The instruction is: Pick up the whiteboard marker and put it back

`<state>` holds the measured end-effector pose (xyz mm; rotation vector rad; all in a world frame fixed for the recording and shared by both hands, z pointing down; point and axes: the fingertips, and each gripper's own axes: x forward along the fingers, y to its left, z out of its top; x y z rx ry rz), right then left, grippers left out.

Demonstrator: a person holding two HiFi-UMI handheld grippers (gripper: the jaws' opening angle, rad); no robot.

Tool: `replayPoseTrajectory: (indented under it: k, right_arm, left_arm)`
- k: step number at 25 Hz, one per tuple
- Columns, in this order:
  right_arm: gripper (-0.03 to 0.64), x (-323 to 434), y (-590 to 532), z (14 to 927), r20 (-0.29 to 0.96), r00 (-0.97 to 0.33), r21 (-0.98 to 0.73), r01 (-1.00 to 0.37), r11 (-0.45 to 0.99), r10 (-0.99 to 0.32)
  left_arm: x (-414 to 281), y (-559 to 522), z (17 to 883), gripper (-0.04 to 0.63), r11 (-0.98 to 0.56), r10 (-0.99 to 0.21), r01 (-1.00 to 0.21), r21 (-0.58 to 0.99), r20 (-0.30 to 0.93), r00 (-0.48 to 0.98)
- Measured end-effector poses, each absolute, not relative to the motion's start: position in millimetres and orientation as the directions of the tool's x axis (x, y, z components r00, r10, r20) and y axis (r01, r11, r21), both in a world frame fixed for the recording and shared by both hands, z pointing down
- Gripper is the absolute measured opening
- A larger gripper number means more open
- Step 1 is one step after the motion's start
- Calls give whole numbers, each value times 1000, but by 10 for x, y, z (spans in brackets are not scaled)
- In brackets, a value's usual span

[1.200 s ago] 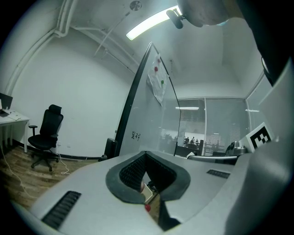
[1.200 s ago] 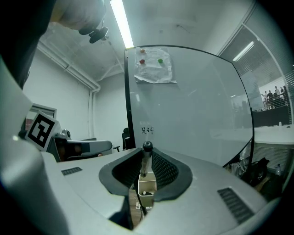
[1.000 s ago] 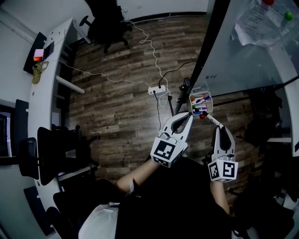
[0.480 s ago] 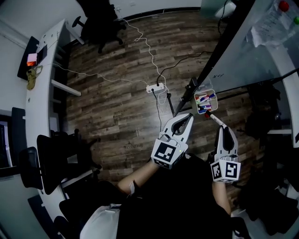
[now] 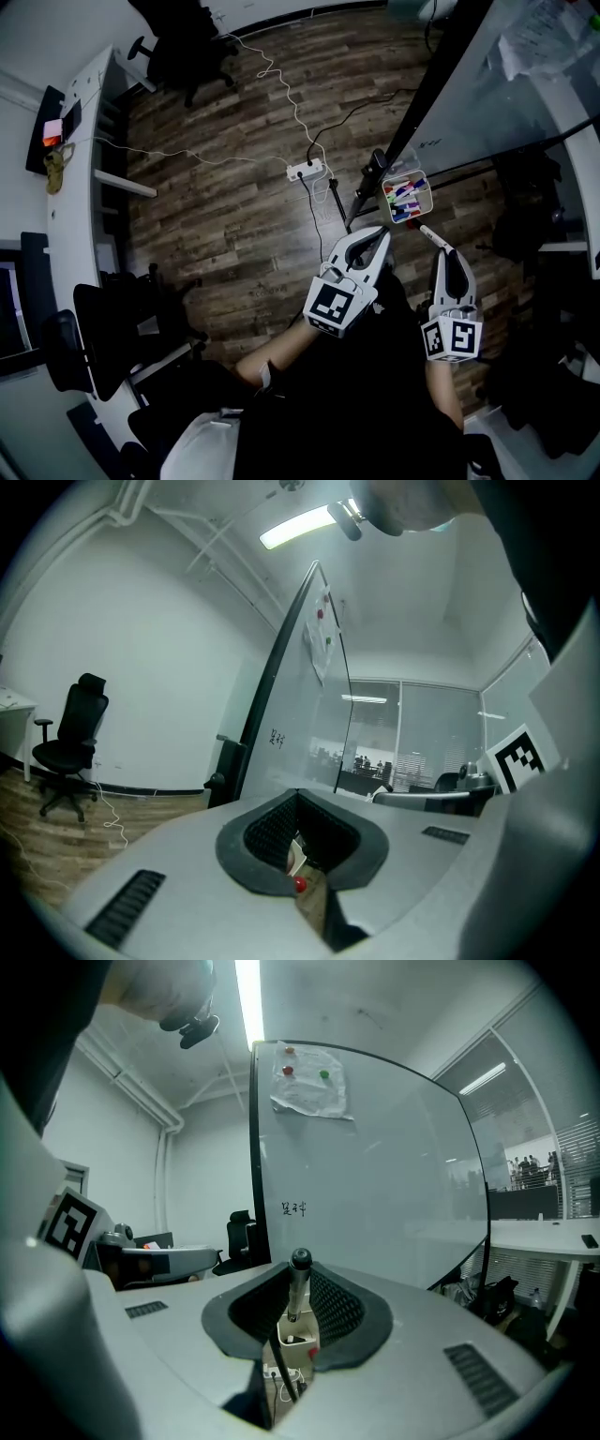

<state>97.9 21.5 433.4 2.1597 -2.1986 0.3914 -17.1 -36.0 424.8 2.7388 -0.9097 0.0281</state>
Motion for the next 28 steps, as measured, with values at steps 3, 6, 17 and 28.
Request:
replayPoseTrajectory:
  k: [3, 6, 17, 28]
  right_arm:
    - [78, 1018, 173, 4406, 209, -44, -158, -987, 11, -977]
    - [78, 1102, 95, 4455, 211, -65, -153, -988, 33, -975]
    - [78, 1287, -130, 4649, 247, -119, -159, -984, 81, -962]
    - [78, 1338, -264, 4827, 267, -161, -165, -979, 119, -950]
  left_arm:
    - [-95, -423, 4276, 8, -770, -586, -592, 239, 102, 804]
    - [10, -485, 4296, 8, -767, -592, -598, 232, 105, 799]
    - [264, -713, 4337, 8, -747, -619, -626, 225, 107, 778]
    - [364, -790, 4384, 8, -744, -622, -634, 209, 131, 772]
